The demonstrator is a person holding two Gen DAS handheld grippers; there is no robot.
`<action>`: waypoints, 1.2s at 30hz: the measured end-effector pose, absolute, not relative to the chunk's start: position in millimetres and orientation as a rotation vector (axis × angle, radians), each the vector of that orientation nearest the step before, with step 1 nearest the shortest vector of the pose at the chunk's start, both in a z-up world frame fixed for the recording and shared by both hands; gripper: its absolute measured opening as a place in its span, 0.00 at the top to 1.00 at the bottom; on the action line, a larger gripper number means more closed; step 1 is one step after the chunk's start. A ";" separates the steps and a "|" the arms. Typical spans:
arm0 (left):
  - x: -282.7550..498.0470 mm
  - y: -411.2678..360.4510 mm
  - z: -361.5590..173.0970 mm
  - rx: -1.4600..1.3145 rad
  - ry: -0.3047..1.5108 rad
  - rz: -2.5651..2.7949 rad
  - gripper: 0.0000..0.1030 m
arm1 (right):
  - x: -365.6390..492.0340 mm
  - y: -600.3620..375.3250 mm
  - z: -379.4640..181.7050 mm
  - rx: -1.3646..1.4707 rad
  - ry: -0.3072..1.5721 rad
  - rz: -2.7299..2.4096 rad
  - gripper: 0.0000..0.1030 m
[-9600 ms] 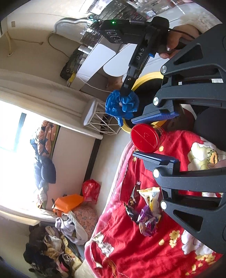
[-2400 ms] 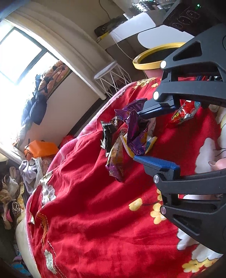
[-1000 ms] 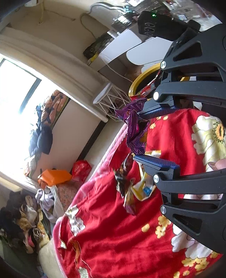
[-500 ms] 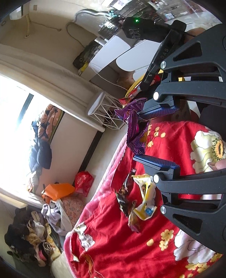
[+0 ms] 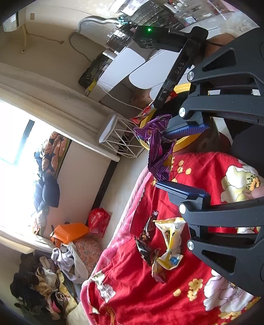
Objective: Collect trash
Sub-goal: 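Carry purple and red wrappers over the bin with both tools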
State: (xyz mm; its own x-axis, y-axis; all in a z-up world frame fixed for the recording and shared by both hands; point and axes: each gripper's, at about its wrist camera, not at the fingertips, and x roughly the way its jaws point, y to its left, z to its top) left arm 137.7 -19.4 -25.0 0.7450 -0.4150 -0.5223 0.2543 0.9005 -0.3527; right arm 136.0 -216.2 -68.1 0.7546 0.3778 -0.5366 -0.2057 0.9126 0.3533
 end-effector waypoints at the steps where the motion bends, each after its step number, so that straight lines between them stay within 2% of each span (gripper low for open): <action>1: 137.9 -21.6 -25.3 -0.265 0.633 -0.374 0.67 | 134.8 -216.8 -68.5 0.284 0.641 0.319 0.79; 36: 146.6 -108.9 -42.8 -0.138 0.689 -0.493 0.67 | 132.1 -287.9 -86.9 0.403 0.624 0.137 0.79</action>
State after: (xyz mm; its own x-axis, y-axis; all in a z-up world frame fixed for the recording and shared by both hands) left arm 146.6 -108.9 -42.8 0.6622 -0.4797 -0.5757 0.3902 0.8766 -0.2816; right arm 132.1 -287.9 -86.9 0.8054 0.2441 -0.5401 -0.0046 0.9138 0.4061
